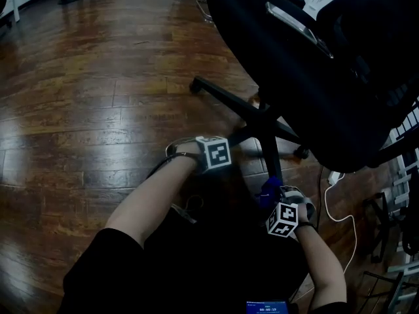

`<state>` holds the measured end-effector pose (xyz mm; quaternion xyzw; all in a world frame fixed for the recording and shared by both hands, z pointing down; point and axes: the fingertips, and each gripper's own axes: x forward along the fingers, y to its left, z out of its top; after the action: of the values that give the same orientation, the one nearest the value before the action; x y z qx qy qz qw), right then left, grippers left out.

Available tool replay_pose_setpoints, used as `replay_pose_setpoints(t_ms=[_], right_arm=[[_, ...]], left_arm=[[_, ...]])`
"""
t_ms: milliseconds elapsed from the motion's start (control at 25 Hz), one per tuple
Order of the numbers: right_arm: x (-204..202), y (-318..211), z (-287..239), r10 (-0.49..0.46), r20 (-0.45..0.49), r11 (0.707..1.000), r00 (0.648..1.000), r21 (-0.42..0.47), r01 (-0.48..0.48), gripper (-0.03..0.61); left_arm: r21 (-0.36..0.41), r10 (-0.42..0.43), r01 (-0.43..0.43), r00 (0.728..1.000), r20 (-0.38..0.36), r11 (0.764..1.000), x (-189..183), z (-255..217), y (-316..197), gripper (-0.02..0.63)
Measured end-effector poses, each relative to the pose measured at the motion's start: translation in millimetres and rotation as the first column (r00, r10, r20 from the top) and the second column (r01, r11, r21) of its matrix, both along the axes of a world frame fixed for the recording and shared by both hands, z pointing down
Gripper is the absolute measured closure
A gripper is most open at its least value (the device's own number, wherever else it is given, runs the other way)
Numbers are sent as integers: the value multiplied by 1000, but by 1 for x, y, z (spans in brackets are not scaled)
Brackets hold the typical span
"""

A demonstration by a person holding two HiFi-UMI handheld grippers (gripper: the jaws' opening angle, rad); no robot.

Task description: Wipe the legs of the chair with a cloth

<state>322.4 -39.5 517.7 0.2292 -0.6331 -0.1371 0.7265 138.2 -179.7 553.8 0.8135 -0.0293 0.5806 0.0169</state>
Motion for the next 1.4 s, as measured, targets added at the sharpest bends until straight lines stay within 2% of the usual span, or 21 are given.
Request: replay_pose_setpoints(t_ms=[200,360,520,640,760,920,1040,1120,1240,1400], right_arm=[[-11,-73,-15,7,-11,992,1000,125,-5,502],[-23,-150,-37,37,-8,969,999,244,-33,502],[-32,-191,-51,66,22,954,998,291,-69,502],[-32,-181,-50,55,46,952,997,300,-67,502],[-27,-143,-39,36,49,964,998,262,-48,502],[-19,-67,-11,-10,-28,994,1000,110,13,502],[-11,-12,4,-38,-42,999,998,7,38,500],[-6,9,9,-53,-41,998,998,-26,52,500],[-6,8,9,-45,-23,998,999,-33,45,502],[-17,-32,8,-55,-23,998,998,13,55,502]], left_arm=[[-17,19,-19,1000,6,1000,2,1,3,442],[-28,33,-33,999,30,999,2,1,6,442],[-29,38,-37,999,20,999,4,1,5,442],[-26,39,-39,999,19,999,4,2,4,442],[-16,34,-33,999,30,999,2,4,3,443],[-2,30,-30,999,35,1000,1,8,-1,443],[23,20,-21,998,54,1000,-1,10,-4,443],[30,19,-21,998,55,999,-1,10,-4,443],[17,20,-21,998,66,1000,-2,10,-2,443],[10,31,-32,997,69,999,0,7,1,443]])
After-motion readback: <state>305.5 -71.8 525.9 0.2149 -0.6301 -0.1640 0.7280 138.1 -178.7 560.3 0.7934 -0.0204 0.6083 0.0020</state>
